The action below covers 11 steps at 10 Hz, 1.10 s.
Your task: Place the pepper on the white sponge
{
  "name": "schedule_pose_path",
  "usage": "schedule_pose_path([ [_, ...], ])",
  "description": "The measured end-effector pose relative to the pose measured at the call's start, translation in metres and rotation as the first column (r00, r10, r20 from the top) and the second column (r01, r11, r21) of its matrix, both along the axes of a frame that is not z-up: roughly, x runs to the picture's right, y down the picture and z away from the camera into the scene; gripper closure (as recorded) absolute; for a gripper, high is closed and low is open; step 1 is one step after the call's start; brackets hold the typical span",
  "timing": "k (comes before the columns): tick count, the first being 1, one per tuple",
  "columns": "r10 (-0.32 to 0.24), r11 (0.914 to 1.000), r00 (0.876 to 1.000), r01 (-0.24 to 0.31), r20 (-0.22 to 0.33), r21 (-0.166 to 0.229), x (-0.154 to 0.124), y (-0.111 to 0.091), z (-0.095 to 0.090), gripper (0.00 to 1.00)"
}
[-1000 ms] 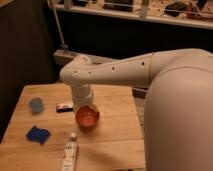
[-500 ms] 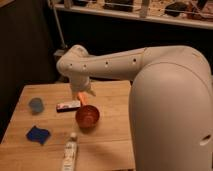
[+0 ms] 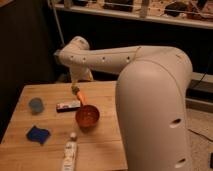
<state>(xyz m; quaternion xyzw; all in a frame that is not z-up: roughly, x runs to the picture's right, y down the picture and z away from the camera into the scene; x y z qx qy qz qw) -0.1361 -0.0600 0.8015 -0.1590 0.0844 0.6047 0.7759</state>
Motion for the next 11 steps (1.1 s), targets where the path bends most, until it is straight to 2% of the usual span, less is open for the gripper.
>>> schedule_pose_path([
  [3,-0.053,0.9985,0.998,0.053,0.031,0.016,-0.01,-0.011,0.033,0.35],
  [6,-0.07,0.9975,0.997,0.07,0.038,0.002,-0.012,-0.013,0.07,0.35],
  [7,-0.069,0.9975,0.997,0.07,0.034,-0.015,-0.012,-0.007,0.085,0.35],
  [10,-0.072,0.9949,0.996,0.075,0.045,-0.068,-0.02,0.017,0.112,0.35],
  [11,-0.076,0.9937,0.996,0.079,0.05,-0.079,-0.022,0.022,0.116,0.35],
])
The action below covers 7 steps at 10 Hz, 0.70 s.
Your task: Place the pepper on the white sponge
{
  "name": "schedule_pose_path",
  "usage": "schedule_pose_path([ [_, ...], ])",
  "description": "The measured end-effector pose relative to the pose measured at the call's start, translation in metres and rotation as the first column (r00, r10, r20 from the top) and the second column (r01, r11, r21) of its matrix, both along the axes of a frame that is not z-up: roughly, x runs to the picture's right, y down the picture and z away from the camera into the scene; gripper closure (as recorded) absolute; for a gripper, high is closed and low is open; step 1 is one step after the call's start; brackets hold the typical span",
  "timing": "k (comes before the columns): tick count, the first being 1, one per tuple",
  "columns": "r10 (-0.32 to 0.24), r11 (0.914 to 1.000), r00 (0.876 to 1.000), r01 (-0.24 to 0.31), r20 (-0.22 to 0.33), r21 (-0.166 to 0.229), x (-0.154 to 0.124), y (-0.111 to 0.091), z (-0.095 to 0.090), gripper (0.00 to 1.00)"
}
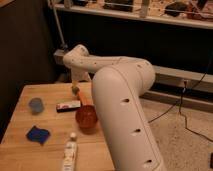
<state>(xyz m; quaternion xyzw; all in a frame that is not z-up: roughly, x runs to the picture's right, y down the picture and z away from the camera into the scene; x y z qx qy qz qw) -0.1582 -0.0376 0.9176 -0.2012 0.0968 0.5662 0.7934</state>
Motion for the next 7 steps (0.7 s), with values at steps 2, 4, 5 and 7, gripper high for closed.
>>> schedule_pose_path([
  [2,-0.023,0.9992,1.0,0.023,0.008,-0.034,-0.005,0.019,0.008,0.35],
  [4,-0.04,0.9972,0.999,0.041,0.008,-0.062,-0.006,0.036,0.014,0.35],
  [5,-0.048,0.9958,0.999,0.049,0.006,-0.078,-0.007,0.046,0.018,0.35],
  [7,-0.061,0.9944,0.998,0.061,0.002,-0.086,-0.011,0.051,0.025,0.35],
])
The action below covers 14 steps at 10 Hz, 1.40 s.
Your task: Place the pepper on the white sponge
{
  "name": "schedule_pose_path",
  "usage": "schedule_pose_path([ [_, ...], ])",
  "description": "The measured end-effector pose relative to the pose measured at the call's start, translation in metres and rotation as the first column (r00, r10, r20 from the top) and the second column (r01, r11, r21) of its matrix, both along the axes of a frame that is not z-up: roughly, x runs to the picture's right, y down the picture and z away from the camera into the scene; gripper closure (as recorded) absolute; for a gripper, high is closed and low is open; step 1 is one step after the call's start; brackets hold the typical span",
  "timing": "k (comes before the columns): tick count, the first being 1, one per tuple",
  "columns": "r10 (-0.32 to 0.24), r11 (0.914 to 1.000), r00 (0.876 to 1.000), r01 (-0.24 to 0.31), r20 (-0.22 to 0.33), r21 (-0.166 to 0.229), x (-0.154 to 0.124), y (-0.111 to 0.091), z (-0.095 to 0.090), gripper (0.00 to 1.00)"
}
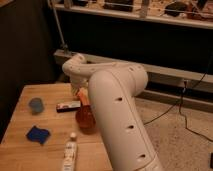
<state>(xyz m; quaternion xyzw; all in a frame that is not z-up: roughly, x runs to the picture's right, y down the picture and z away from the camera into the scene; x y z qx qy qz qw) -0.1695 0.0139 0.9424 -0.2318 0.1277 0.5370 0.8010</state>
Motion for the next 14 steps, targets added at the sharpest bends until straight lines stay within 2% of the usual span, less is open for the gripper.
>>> schedule_pose_path([
  [2,-0.01,0.9999,1.0,0.01,-0.004,-0.004,-0.006,0.001,0.008,0.35],
  [5,-0.013,0.9993,1.0,0.013,-0.011,-0.036,-0.009,0.012,0.018,0.35],
  [6,-0.014,0.9988,1.0,0.013,-0.015,-0.047,-0.008,0.016,0.021,0.38],
  [7,-0.014,0.9983,1.0,0.013,-0.017,-0.057,-0.008,0.018,0.023,0.46],
  [9,-0.016,0.9961,1.0,0.014,-0.02,-0.087,-0.007,0.024,0.026,0.71],
  [10,-0.023,0.9952,0.999,0.021,-0.022,-0.095,-0.007,0.026,0.027,0.79],
  [11,-0.042,0.9932,0.999,0.039,-0.025,-0.109,-0.009,0.03,0.027,0.93],
  [13,-0.064,0.9917,0.998,0.061,-0.027,-0.114,-0.014,0.029,0.022,1.0],
  [14,-0.063,0.9933,0.998,0.06,-0.028,-0.099,-0.019,0.019,0.013,1.0],
])
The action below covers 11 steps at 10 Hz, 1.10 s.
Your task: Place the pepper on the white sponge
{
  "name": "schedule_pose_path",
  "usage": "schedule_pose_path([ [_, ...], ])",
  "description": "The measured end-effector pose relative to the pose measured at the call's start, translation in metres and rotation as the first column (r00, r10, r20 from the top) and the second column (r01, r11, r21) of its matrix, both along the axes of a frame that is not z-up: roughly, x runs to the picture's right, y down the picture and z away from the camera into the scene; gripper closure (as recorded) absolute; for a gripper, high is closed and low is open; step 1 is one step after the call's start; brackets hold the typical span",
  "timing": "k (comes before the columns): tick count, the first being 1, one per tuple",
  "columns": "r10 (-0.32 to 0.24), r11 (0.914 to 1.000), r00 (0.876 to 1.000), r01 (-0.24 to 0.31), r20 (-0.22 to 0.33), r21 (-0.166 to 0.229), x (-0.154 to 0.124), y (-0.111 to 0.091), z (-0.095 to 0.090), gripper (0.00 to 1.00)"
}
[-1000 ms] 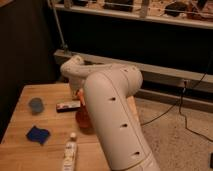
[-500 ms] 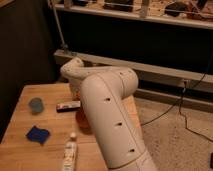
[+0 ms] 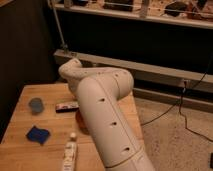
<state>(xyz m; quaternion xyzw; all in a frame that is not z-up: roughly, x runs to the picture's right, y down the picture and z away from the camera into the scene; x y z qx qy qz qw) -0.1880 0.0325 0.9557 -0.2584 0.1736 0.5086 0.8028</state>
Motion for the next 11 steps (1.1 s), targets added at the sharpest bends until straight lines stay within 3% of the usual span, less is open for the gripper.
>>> schedule_pose_path([
  [3,0.069,0.9945,0.997,-0.066,-0.041,0.082,0.017,-0.048,-0.039,1.0],
  [5,0.099,0.9891,0.995,-0.095,-0.032,0.113,0.022,-0.061,-0.067,1.0],
  [8,0.063,0.9895,0.997,-0.067,0.033,0.128,0.002,-0.052,-0.115,1.0],
  [11,0.008,0.9931,0.997,-0.017,0.081,0.116,-0.028,-0.041,-0.149,1.0],
])
